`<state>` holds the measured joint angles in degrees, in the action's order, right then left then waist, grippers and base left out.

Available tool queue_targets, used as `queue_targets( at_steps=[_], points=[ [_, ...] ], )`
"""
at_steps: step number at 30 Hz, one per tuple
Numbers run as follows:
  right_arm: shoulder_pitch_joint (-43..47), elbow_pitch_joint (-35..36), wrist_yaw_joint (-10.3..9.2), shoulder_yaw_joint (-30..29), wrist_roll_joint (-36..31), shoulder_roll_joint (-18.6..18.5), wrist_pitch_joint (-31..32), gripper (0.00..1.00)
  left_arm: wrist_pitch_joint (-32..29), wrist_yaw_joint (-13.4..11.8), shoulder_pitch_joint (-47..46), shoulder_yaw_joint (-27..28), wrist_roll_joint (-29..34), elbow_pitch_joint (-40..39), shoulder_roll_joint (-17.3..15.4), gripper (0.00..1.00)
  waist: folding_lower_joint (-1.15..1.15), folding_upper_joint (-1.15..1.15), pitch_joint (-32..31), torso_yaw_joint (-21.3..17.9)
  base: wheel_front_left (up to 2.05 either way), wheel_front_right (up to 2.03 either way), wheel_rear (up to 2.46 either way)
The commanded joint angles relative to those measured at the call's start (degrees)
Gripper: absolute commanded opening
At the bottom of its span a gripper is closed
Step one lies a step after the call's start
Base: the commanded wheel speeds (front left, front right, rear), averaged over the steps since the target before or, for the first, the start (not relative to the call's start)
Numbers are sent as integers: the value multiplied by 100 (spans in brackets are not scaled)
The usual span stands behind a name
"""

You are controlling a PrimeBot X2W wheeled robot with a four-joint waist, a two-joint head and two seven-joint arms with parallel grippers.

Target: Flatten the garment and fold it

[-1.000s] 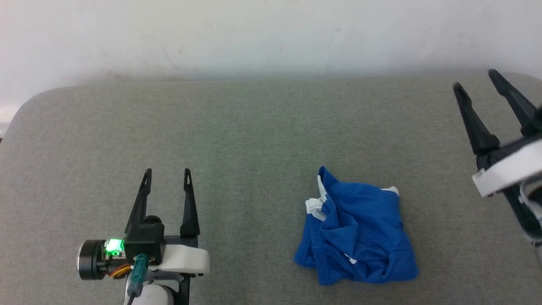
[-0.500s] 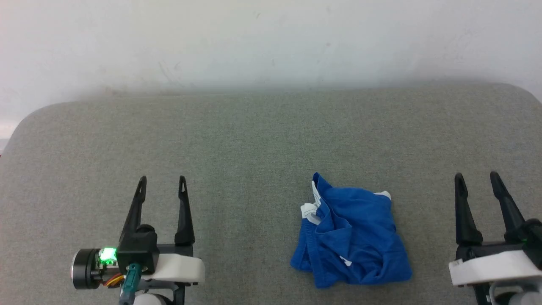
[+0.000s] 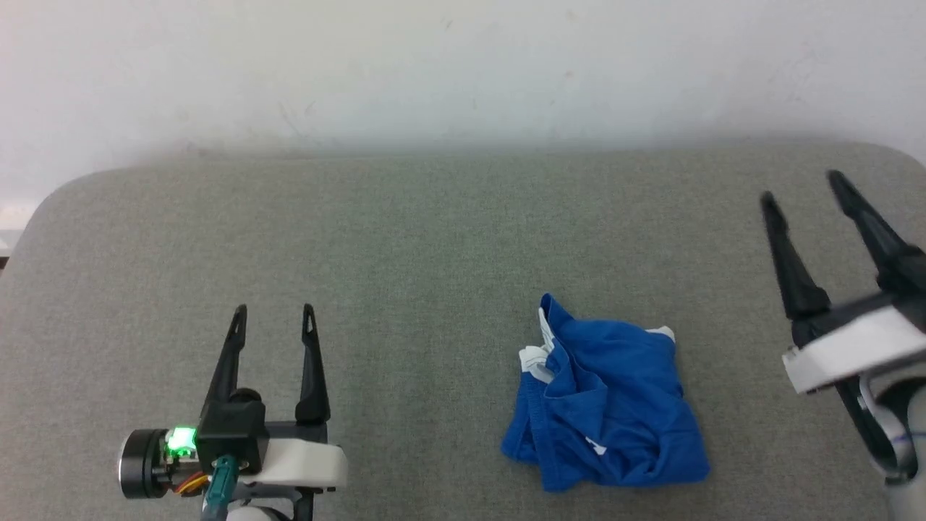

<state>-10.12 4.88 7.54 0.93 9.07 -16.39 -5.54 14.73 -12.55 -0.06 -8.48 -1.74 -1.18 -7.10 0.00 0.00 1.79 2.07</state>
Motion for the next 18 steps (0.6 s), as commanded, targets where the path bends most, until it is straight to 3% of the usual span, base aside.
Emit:
queue_targets(
  at_steps=[1,8,11,14,18],
  points=[
    [-217,-19,-5,236,138,-216,372,100,27,42,39,26,38,-23,18,100,0,0,26,14,0,0,0],
    [-1071,-468,-5,1916,1611,-1426,3280,100,27,54,11,7,54,-8,80,100,0,0,150,75,0,0,0],
    [-1354,-546,-5,2489,2077,-1829,3934,100,27,51,-50,-6,61,-7,109,100,0,0,265,120,0,0,0],
    [-1458,-826,-5,2963,2632,-1959,4540,100,27,47,-129,-8,50,-2,143,100,0,0,408,162,0,0,0],
    [-1576,-1234,-5,3216,3220,-1812,4959,100,27,56,-257,-39,52,-16,187,100,0,0,633,221,0,0,0]
  ],
)
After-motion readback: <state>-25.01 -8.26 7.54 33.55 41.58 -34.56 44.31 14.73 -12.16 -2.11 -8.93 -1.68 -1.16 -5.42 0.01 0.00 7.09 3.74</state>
